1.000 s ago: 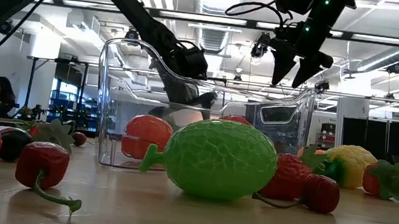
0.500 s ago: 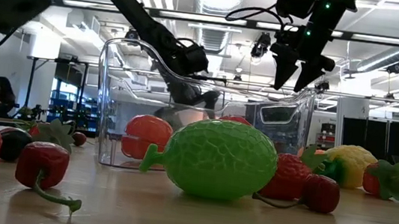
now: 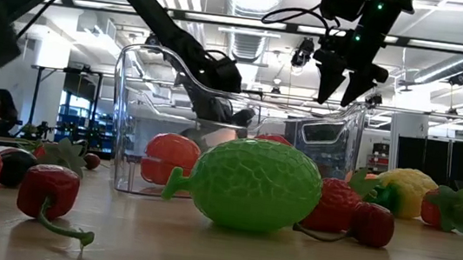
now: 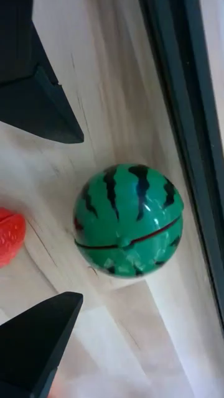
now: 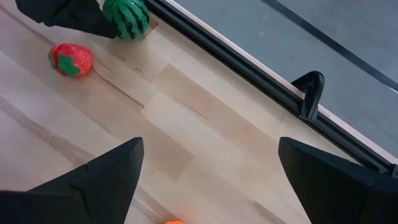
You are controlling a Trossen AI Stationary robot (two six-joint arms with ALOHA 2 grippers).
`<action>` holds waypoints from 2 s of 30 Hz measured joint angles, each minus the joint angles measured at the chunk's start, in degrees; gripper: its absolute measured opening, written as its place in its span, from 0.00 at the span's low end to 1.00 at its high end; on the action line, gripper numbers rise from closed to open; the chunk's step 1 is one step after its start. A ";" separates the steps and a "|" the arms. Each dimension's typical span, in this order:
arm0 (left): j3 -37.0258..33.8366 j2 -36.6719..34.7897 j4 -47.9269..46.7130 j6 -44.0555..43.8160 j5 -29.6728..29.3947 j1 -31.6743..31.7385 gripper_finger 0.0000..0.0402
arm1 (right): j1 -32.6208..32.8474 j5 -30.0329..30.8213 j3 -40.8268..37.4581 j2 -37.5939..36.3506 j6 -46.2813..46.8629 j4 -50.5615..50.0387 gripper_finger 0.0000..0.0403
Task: Pick and placing Produce into tupperware
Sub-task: Put the watermelon into the transparent bin
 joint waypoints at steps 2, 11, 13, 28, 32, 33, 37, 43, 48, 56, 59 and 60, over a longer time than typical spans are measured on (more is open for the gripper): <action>0.02 0.44 0.26 -0.23 0.00 0.00 0.99 | 0.00 0.01 0.00 0.00 0.00 0.00 0.91; 0.42 0.71 0.12 -0.23 -3.23 0.00 0.99 | 0.00 0.00 0.02 0.00 0.02 0.00 0.91; 0.46 0.68 0.35 -0.20 -4.58 0.00 0.99 | -0.02 0.00 0.02 0.00 0.02 0.00 0.91; 0.75 0.68 3.01 -0.12 -4.91 -0.17 0.99 | -0.02 0.00 0.04 0.00 -0.04 0.13 0.91; 0.26 1.40 2.86 -0.14 -5.10 -0.15 0.99 | -0.02 0.00 0.04 0.00 -0.07 0.22 0.91; 0.24 1.66 2.77 -0.14 -5.06 -0.15 0.99 | -0.02 0.00 0.04 0.00 -0.08 0.24 0.91; 0.52 2.17 2.42 -0.14 -5.02 -0.37 0.99 | -0.01 0.02 0.02 0.00 -0.44 0.25 0.91; 0.61 2.14 1.76 0.01 -5.09 -0.50 0.99 | -0.02 0.02 0.00 0.00 -0.48 0.31 0.91; 0.66 2.15 0.51 -0.05 -5.02 -0.59 0.98 | -0.02 0.02 -0.02 0.00 -0.68 0.65 0.91; 0.63 2.15 1.08 -0.16 -4.63 -1.00 0.87 | -0.02 0.02 -0.07 0.00 -0.68 0.81 0.91; 0.66 2.15 1.48 -0.16 -4.59 -1.17 0.82 | 0.00 0.02 -0.07 0.00 -0.63 0.81 0.91; 0.60 2.16 1.88 -0.16 -4.58 -1.18 0.80 | -0.01 0.02 -0.07 0.00 -0.63 0.81 0.91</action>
